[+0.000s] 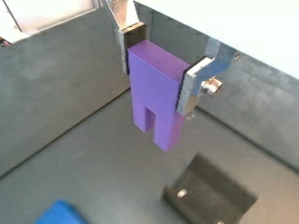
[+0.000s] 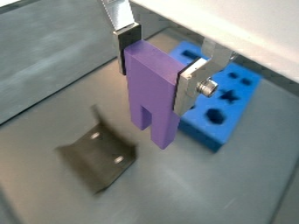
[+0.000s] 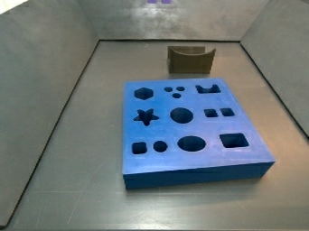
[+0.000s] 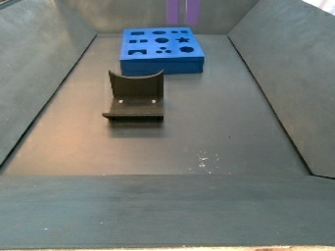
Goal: Pick up the double-square object. Move to above the board. Insert the double-square object.
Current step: Move to above the board.
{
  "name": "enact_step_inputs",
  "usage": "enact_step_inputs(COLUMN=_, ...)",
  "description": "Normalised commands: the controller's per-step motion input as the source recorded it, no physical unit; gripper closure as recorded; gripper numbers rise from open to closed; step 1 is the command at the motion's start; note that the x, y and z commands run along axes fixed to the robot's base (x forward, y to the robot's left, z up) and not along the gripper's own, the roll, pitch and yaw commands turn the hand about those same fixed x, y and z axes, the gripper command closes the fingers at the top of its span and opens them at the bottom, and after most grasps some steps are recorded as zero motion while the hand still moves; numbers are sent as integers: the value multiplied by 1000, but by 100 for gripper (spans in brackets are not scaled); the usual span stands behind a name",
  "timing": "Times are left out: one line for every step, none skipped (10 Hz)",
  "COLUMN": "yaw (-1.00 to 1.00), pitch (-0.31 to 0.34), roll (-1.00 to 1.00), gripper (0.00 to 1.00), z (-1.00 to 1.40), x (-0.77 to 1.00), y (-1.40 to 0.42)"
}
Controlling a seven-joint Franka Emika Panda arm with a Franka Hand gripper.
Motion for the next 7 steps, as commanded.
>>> enact_step_inputs(yaw=-86, pitch=114, roll=38, gripper=100, z=207, x=-68, y=-1000)
enact_step_inputs(yaw=-42, pitch=79, roll=28, gripper=100, z=209, x=-67, y=-1000)
enact_step_inputs(yaw=-14, pitch=61, roll=10, gripper=100, z=212, x=-62, y=-1000)
enact_step_inputs(yaw=-8, pitch=62, roll=2, gripper=100, z=220, x=-59, y=-1000)
enact_step_inputs(yaw=-1, pitch=65, roll=-5, gripper=100, z=226, x=-57, y=-1000)
enact_step_inputs(yaw=5, pitch=61, roll=-3, gripper=100, z=233, x=-56, y=-1000)
enact_step_inputs(yaw=9, pitch=55, roll=1, gripper=100, z=241, x=-48, y=-1000)
